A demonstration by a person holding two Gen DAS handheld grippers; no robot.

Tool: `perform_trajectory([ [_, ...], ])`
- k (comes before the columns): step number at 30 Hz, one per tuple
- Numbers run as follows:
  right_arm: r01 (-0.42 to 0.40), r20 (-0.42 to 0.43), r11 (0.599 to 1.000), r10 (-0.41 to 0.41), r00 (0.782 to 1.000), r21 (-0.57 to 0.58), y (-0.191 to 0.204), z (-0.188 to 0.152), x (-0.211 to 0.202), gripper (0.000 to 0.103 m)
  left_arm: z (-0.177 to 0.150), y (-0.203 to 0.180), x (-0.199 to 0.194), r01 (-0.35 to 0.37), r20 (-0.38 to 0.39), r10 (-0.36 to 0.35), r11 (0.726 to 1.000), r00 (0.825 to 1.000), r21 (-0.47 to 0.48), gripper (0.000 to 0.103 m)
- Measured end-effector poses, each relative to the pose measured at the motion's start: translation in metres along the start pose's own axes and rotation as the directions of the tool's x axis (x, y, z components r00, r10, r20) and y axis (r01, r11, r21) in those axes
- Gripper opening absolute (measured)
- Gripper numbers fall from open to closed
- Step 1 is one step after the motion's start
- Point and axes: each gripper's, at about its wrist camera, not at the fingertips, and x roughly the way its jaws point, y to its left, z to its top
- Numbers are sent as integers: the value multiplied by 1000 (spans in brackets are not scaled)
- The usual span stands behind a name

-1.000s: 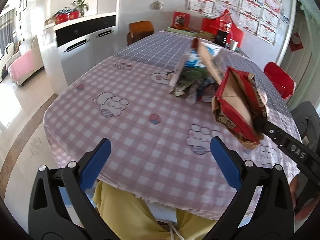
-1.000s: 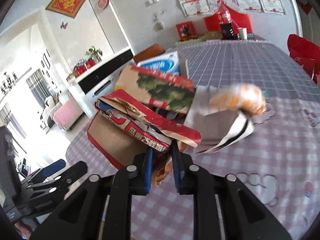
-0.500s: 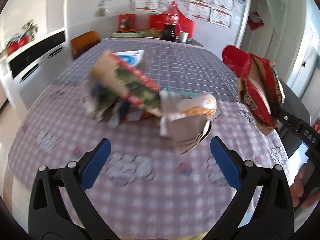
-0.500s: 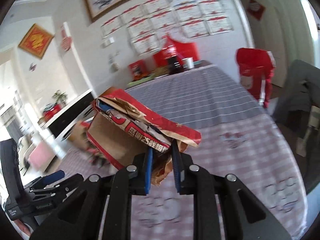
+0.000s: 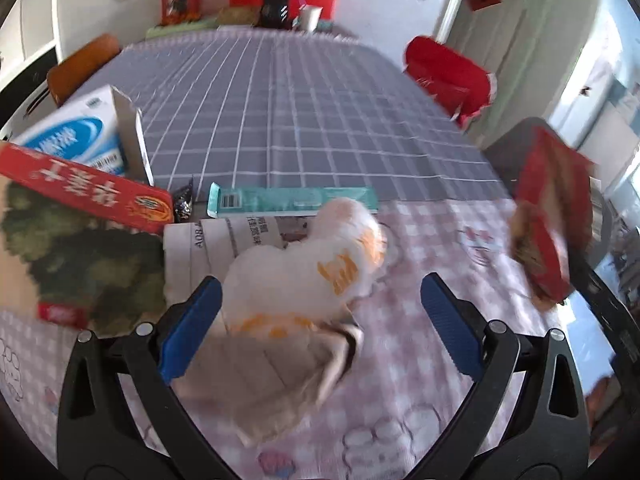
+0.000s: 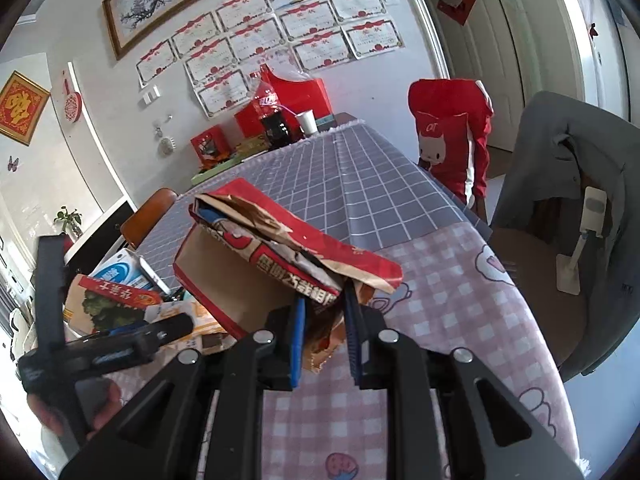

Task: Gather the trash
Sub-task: 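Grasp the white orange-printed plastic bag with the left gripper while the right lifts the red bag, then carry both held bags off the table toward the blue floor bin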

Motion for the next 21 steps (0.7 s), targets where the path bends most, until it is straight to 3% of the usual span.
perform_trajectory([
  [2, 2, -11, 1000, -2, 1000, 11, 0, 0, 5, 18, 2, 2, 12, -18, -15, 18, 1000, 1000, -10, 61],
  [3, 3, -14, 1000, -2, 1000, 15, -2, 0, 7, 18, 1, 3, 15, -13, -24, 12, 1000, 1000, -21, 50],
  [5, 4, -22, 1000, -3, 1000, 21, -4, 0, 11, 18, 1, 8, 13, 16, -7, -17, 999, 1000, -38, 47],
  [12, -29, -23, 999, 29, 999, 15, 5, -1, 12, 18, -1, 21, -20, -22, 86, 26, 998, 996, -53, 45],
  [21, -113, 2, 992, 113, 994, -56, 54, -3, -8, 18, -16, 42, -85, -37, 211, 51, 997, 976, -73, 45],
])
